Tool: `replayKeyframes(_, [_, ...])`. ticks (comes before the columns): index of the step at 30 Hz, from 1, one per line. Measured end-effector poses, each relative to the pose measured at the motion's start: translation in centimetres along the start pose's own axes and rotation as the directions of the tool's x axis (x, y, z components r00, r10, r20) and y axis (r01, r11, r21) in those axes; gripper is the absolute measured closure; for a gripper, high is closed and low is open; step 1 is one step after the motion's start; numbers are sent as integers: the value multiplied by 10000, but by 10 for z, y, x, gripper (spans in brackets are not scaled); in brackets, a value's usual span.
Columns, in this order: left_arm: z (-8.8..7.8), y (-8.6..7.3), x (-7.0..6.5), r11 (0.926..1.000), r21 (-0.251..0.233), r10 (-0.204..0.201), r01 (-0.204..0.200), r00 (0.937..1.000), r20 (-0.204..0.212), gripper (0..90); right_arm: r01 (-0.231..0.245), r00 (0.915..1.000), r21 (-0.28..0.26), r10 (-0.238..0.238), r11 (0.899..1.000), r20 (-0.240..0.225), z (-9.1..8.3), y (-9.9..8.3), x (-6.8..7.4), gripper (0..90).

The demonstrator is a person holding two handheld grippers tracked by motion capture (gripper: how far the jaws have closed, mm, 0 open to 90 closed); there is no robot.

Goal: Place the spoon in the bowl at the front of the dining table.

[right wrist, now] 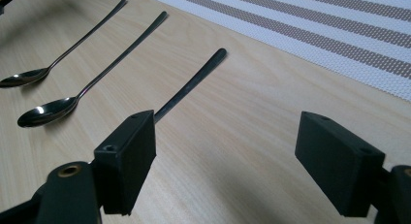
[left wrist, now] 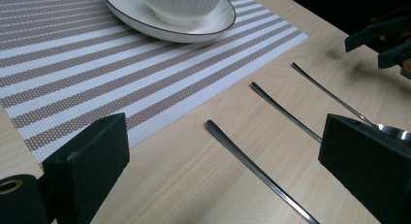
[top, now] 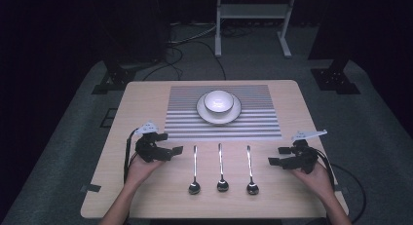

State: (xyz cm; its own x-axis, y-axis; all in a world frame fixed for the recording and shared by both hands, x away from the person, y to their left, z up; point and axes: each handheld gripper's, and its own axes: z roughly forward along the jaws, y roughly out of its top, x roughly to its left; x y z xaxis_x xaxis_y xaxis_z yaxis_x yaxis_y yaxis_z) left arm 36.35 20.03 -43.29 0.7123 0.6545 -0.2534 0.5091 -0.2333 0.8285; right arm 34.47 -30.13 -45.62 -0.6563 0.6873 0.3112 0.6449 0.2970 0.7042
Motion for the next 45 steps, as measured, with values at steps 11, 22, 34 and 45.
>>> replayKeyframes(11, [11,1,-14,9988,307,367,-376,9990,271,37,39,10000,76,-39,10000,-6,1,-1,2,212])
replayKeyframes(22, [26,4,-40,9931,575,973,-1022,9918,823,39,203,9998,245,-202,9995,-36,3,0,5,212])
replayKeyframes(34, [44,4,-66,9820,914,1522,-1655,9787,1378,45,186,9998,194,-185,9996,-62,2,0,5,213])
replayKeyframes(45, [59,4,-86,9673,1205,1996,-2231,9631,1805,49,184,9998,189,-184,9997,-35,2,1,5,212])
